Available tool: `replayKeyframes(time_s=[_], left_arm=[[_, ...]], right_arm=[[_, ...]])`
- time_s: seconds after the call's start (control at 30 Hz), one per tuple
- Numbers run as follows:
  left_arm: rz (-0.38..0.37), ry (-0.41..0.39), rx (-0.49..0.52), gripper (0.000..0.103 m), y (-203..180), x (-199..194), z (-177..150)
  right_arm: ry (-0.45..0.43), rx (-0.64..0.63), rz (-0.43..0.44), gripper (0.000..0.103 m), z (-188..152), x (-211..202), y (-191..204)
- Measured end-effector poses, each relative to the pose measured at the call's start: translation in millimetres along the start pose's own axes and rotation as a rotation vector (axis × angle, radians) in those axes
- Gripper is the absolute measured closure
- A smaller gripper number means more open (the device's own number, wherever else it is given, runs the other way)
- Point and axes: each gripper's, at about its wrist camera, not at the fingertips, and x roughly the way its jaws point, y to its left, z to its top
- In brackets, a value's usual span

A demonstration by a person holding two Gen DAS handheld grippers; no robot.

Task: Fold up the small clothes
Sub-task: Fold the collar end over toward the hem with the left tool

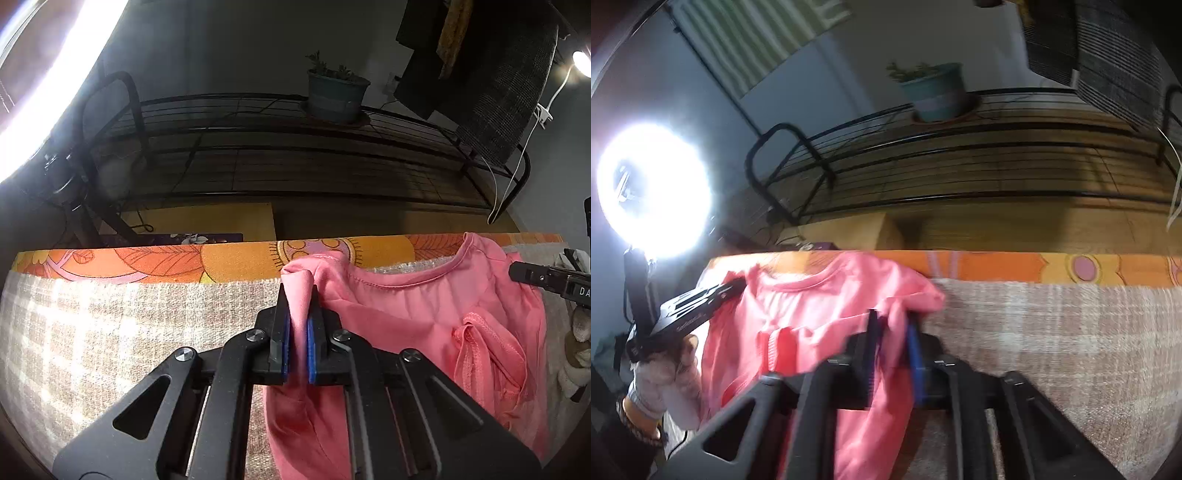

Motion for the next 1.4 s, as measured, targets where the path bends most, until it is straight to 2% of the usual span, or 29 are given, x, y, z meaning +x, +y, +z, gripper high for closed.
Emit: replayKeyframes(time_s=[0.13,0.4,0.6,0.97,1.03,1.13,1.2,1.23,1.27,1.3,1.33,1.4], left_arm=[[-0.035,-0.029,-0.030,0.099,3,-19,0],[-0.076,-0.070,-0.002,0.100,1,-65,-7],[-0.120,-0.103,0.019,0.100,-7,-110,-24],[-0.129,-0.133,0.099,0.100,-37,-194,-96],[-0.127,-0.131,0.113,0.100,-43,-206,-112],[-0.109,-0.115,0.129,0.100,-49,-214,-135],[-0.097,-0.108,0.127,0.100,-50,-215,-143],[-0.095,-0.105,0.123,0.100,-49,-216,-148],[-0.091,-0.101,0.118,0.100,-48,-215,-151],[-0.087,-0.095,0.117,0.100,-48,-214,-154],[-0.081,-0.087,0.122,0.100,-49,-214,-157],[-0.074,-0.085,0.148,0.100,-51,-213,-161]], right_arm=[[-0.020,-0.020,0.016,0.099,0,-13,6],[-0.054,-0.050,0.040,0.099,-6,-51,24],[-0.063,-0.102,0.040,0.100,-23,-88,51],[-0.069,-0.170,0.027,0.103,-86,-164,98],[-0.067,-0.178,0.034,0.103,-99,-174,104],[-0.049,-0.209,-0.014,0.103,-124,-179,113],[-0.042,-0.210,-0.003,0.103,-134,-179,114],[-0.042,-0.202,-0.003,0.093,-140,-178,112],[-0.037,-0.186,-0.009,0.065,-143,-175,109],[-0.039,-0.164,-0.022,0.056,-146,-173,105],[-0.044,-0.146,-0.036,0.053,-150,-172,101],[-0.021,-0.134,-0.037,0.053,-161,-166,95]])
